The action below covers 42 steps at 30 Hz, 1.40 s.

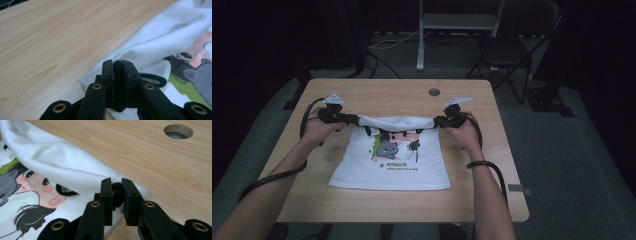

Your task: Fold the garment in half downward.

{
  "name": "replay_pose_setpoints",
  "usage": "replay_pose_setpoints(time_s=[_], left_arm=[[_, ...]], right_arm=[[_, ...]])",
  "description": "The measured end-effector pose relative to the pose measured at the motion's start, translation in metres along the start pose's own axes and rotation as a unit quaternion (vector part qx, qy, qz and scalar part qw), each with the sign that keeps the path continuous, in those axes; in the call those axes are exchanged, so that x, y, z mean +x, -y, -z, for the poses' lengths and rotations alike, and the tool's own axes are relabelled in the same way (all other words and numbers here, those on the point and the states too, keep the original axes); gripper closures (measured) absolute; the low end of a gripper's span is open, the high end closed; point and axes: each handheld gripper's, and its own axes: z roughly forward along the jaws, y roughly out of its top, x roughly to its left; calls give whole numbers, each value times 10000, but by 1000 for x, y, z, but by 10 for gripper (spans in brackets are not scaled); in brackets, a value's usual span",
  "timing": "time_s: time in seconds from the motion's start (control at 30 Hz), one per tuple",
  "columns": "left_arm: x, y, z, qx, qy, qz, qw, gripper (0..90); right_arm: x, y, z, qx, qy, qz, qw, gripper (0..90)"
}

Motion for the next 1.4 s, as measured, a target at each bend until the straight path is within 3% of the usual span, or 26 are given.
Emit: replay_pose_setpoints(time_s=[0.27, 0.53, 1.07, 1.4], left_arm=[[-7, 5, 3, 27, -62, -216, 9997, 813], [-14, 6, 7, -31, -117, -450, 9989, 813], [-22, 16, 11, -124, -73, -496, 9987, 814], [-28, 17, 15, -116, -101, -670, 9976, 814]], right_arm=[[5, 9, 6, -128, -47, -30, 9999, 802], [13, 13, 12, -119, -60, 163, 9998, 803], [21, 20, 16, -90, -48, 260, 9996, 802], [25, 25, 19, -57, -77, 345, 9994, 802]])
